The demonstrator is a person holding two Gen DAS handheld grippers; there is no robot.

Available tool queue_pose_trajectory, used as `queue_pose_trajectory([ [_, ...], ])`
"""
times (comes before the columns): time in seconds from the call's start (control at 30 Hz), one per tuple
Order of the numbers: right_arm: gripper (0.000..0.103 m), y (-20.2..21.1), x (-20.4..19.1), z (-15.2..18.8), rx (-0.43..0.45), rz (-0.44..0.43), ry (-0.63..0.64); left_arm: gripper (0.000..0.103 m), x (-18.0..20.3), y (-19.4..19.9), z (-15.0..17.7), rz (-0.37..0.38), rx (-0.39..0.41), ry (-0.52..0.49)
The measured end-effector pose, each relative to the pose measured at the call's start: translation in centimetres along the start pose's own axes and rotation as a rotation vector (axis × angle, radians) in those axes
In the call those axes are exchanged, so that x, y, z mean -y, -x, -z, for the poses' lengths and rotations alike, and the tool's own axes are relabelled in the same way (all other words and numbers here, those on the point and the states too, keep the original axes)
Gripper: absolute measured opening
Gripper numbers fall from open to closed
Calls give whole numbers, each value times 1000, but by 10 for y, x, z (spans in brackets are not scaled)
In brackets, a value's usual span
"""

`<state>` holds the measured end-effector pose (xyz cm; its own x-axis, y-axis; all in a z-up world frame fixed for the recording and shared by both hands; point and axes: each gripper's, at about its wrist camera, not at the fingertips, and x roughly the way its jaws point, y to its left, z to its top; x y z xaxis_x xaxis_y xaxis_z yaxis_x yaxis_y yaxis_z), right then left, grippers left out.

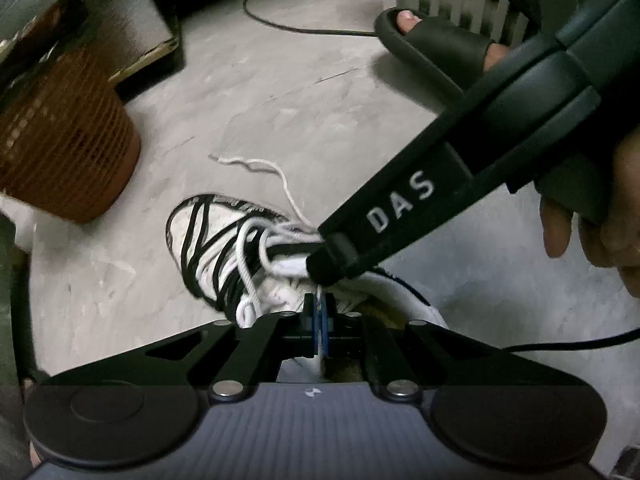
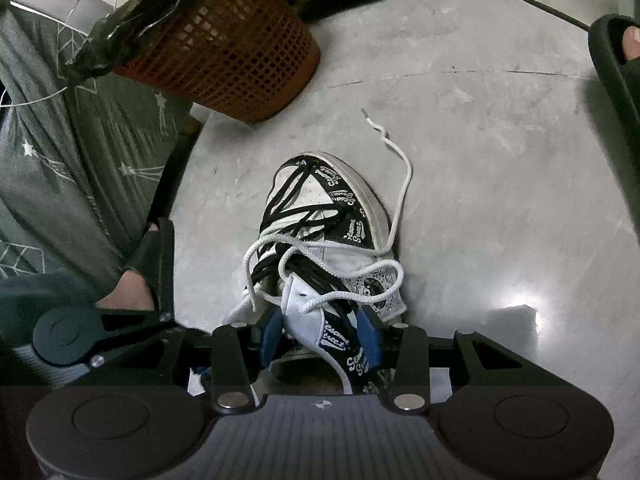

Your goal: Lace up shoes with both hands

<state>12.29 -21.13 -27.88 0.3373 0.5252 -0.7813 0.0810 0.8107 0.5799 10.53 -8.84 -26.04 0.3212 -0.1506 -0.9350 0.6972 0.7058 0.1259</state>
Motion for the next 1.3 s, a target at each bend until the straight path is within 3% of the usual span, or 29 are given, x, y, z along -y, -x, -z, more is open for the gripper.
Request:
queue_pose_trajectory([
  [0.2, 45, 1, 8, 1, 13, -26, -77, 0, -6, 11, 16, 13, -2, 60],
  [0.33, 45, 9, 26, 3, 83, -77, -201, 1, 4, 16, 12, -2, 23, -20],
  [0.47, 45, 17, 40, -1, 132, -106, -290, 8, 7, 15, 3, -18, 42, -57],
  [0.87, 45, 12, 34, 2, 108, -122, -255, 19, 12, -10, -15, -26, 25, -123],
  [1.13, 45, 15, 37, 3, 93, -99, -219, 4, 11, -17, -20, -4, 17, -137],
  [1.3, 45, 15, 31, 4, 66, -112, -151, 3, 11, -17, -20, -4, 19, -114],
])
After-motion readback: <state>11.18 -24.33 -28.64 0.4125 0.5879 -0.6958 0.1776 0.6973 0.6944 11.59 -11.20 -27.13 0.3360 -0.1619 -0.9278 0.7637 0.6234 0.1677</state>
